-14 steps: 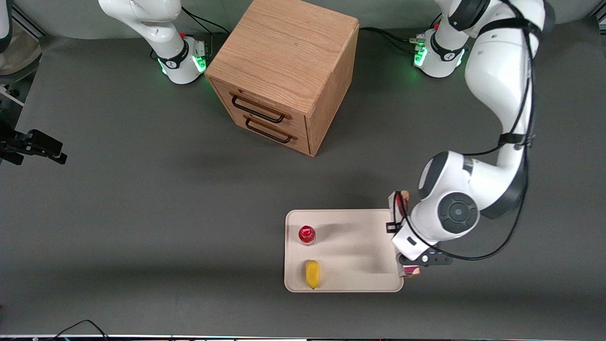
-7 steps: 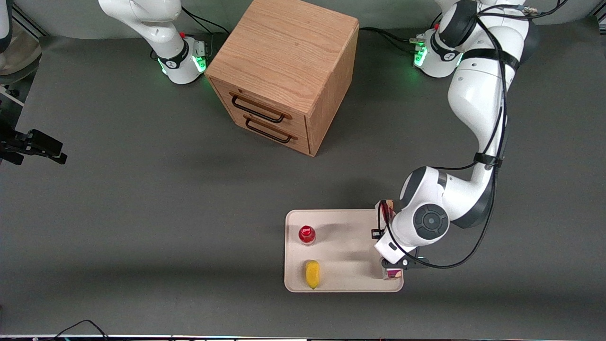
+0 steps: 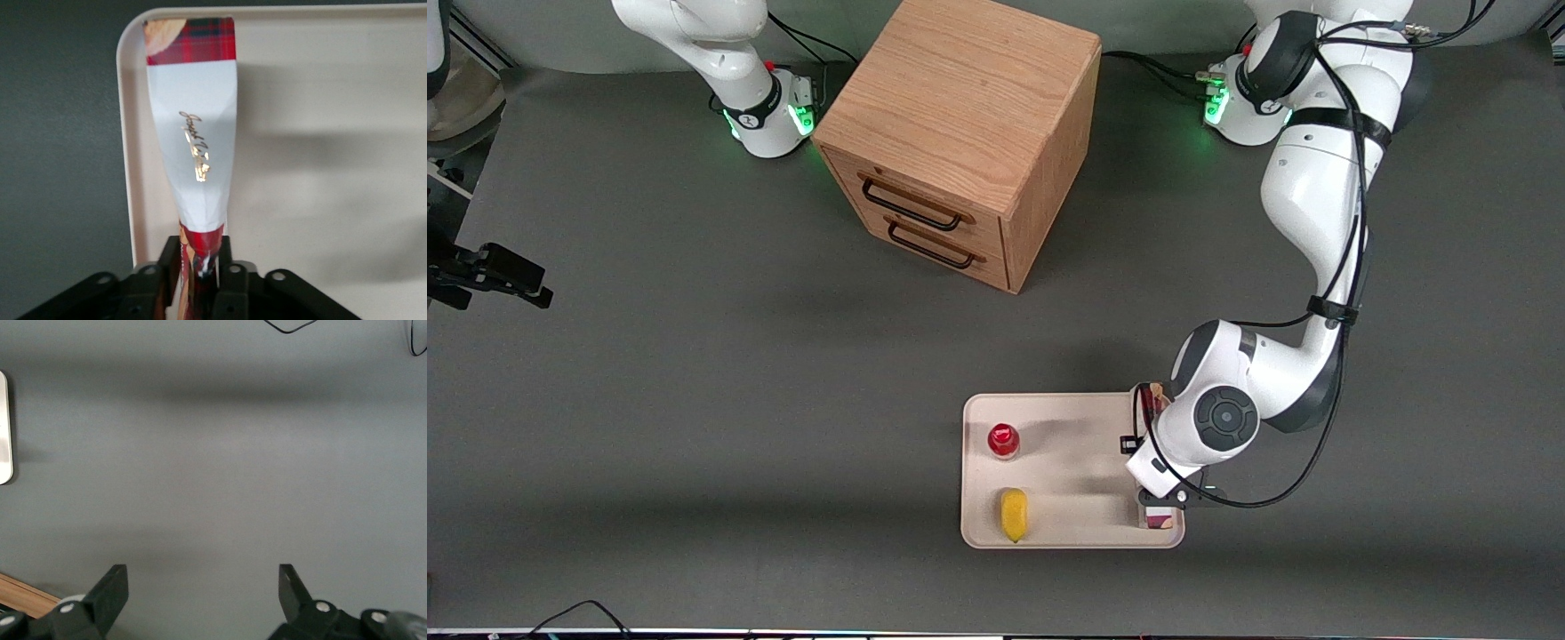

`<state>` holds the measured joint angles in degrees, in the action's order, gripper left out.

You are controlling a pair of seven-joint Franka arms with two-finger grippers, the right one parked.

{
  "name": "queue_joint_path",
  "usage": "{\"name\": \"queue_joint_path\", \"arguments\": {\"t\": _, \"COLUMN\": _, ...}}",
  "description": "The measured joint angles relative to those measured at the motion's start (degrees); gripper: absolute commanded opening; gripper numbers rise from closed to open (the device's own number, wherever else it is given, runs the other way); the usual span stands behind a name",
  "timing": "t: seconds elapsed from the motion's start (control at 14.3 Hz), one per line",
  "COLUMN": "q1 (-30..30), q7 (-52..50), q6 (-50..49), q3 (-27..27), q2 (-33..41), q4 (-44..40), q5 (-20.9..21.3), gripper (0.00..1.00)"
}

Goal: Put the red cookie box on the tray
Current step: 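Lower the cookie box onto the tray and open the left gripper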

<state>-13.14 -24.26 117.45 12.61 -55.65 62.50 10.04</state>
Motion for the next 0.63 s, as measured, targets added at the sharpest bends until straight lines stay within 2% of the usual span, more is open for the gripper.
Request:
{"name": "queue_joint_path", "arguments": {"t": 0.28, "q1": 0.6, "q7": 0.0, "q6": -5.4, "q3": -0.1, "q2": 1.6, "q4": -2.0, "q5": 0.5, "gripper": 1.0}}
{"name": "queue_joint_path", "arguments": {"t": 0.63, "q1": 4.6, "q7": 5.5, "q6": -17.4, "q3": -0.2, "q2": 11.7, "q4": -2.9, "q5": 0.7, "gripper": 1.0}}
